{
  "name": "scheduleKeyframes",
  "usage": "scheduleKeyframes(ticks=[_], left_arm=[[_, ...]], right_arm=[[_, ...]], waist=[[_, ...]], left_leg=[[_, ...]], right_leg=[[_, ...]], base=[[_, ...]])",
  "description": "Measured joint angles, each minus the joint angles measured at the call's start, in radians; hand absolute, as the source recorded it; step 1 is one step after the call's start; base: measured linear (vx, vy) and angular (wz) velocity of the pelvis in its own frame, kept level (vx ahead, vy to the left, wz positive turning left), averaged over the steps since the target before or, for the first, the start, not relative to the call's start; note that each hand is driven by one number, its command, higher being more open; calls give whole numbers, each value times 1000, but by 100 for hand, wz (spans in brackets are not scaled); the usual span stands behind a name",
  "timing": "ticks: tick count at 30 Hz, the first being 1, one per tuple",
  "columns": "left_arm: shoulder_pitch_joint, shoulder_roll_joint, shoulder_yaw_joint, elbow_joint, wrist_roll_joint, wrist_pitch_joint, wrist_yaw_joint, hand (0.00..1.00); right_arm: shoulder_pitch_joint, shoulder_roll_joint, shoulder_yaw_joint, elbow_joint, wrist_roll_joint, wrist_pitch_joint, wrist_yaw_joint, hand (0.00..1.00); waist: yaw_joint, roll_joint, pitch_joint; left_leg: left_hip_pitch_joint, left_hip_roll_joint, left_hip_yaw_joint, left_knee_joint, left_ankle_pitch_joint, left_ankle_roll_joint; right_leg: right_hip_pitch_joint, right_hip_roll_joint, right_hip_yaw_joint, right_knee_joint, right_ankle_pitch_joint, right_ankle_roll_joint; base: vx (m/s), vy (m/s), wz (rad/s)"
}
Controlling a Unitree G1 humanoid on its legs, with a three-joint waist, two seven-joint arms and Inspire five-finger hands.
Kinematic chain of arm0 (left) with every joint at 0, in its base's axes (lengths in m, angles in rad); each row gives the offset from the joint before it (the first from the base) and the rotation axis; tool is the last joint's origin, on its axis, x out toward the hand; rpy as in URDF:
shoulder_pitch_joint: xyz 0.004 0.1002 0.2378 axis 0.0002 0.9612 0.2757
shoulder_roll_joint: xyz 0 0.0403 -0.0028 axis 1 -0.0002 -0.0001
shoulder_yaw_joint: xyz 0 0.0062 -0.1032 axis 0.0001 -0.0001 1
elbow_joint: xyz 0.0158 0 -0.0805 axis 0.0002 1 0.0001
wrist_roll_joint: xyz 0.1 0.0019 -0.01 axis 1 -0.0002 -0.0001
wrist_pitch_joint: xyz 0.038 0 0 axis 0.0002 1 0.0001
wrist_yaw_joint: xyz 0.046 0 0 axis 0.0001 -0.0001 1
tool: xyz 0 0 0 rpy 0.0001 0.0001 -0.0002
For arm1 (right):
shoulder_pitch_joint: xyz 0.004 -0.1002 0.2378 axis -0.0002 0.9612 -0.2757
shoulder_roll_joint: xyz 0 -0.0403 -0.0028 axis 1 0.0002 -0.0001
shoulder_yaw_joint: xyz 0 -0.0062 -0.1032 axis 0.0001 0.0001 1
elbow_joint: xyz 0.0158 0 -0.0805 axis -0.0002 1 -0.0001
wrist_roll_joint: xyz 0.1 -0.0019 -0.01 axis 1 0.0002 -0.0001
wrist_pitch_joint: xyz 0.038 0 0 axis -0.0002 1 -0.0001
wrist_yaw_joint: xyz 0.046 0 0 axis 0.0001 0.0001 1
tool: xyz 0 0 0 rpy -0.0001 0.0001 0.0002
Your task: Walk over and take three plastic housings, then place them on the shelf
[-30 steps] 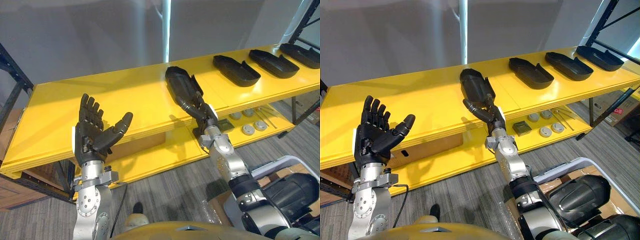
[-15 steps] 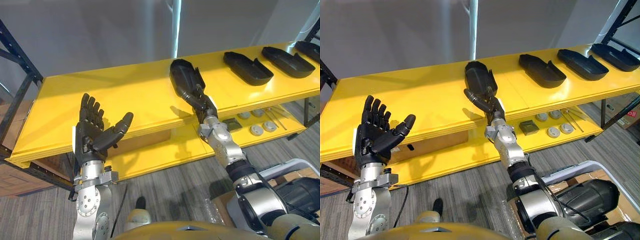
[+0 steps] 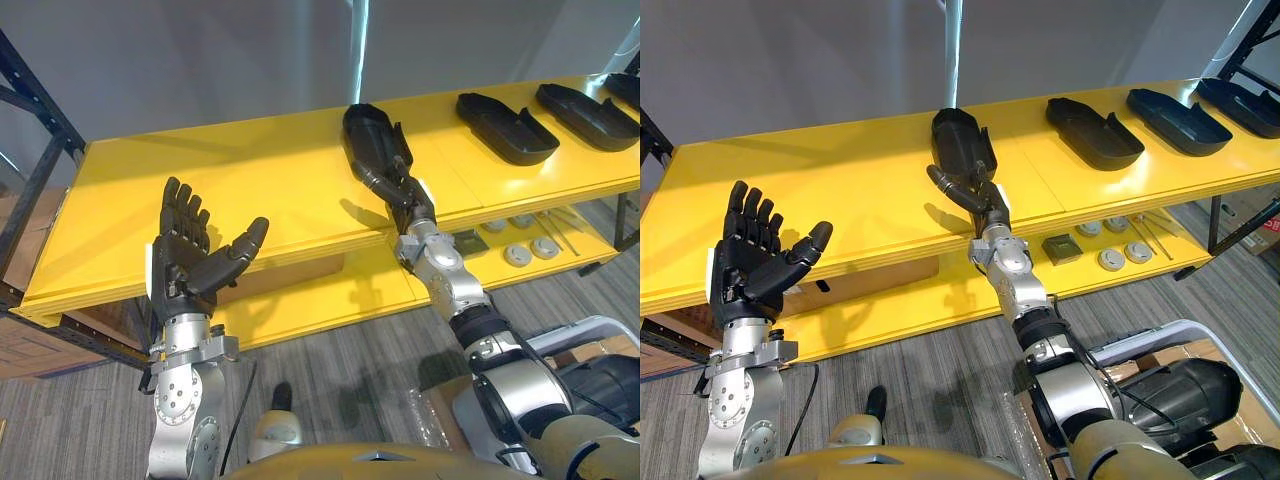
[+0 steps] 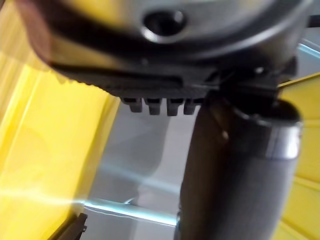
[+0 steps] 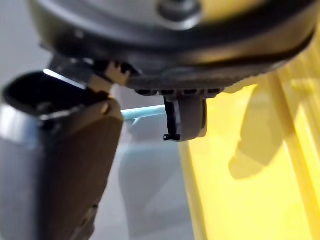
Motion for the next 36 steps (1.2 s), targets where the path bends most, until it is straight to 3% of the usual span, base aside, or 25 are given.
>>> scheduleKeyframes(ticks=[3,7,13,17,21,26,30,36], left_arm=[[5,0,3,0,0,-3,0,100],[11,0,12,0,0,-12,0,100],[4,2,9,0,-6,-34,-60,100],[-9,24,-54,0,-16,-52,-109,100],[-38,36,-174,-1,-36,-52,-128,100],[-101,68,-292,0,-34,-52,-128,100],[-177,97,-351,27,1,-51,-110,100],[-202,100,-410,69,6,-23,-75,100]], right_arm=[[147,0,-16,-236,0,0,3,100],[400,-1,-33,-592,1,0,86,100],[668,-9,-145,-861,-48,0,152,100],[779,-4,-192,-903,-60,-7,117,100],[893,53,-232,-903,-87,-8,-21,100],[1056,121,-343,-903,-67,-41,-116,100],[1178,127,-422,-903,8,-52,-120,100],[1232,151,-424,-902,62,-123,-57,100]], waist=[[-3,-3,2],[-50,-7,0],[-115,-28,-11],[-149,-37,-20],[-175,-36,-24],[-262,-36,-28],[-326,-35,-44],[-379,-29,-50]], left_leg=[[1,0,12,0,-3,-2],[8,6,55,0,-14,-7],[40,19,136,0,-38,-13],[48,22,184,0,-51,-12],[84,25,270,3,-65,-17],[137,32,398,3,-95,-28],[183,45,505,3,-123,-43],[224,64,627,5,-146,-61]], right_leg=[[-4,0,11,-8,2,2],[-27,0,54,-10,7,6],[-56,2,135,-9,9,2],[-80,2,185,-9,13,-2],[-110,2,273,-4,25,2],[-160,17,401,9,34,-1],[-194,46,509,7,42,-3],[-242,93,619,4,55,-5]], base=[[7,-1,-10],[41,0,-24],[23,-1,-40],[23,7,-39],[33,15,-59],[27,12,-74],[34,6,-76],[24,-8,-61]])
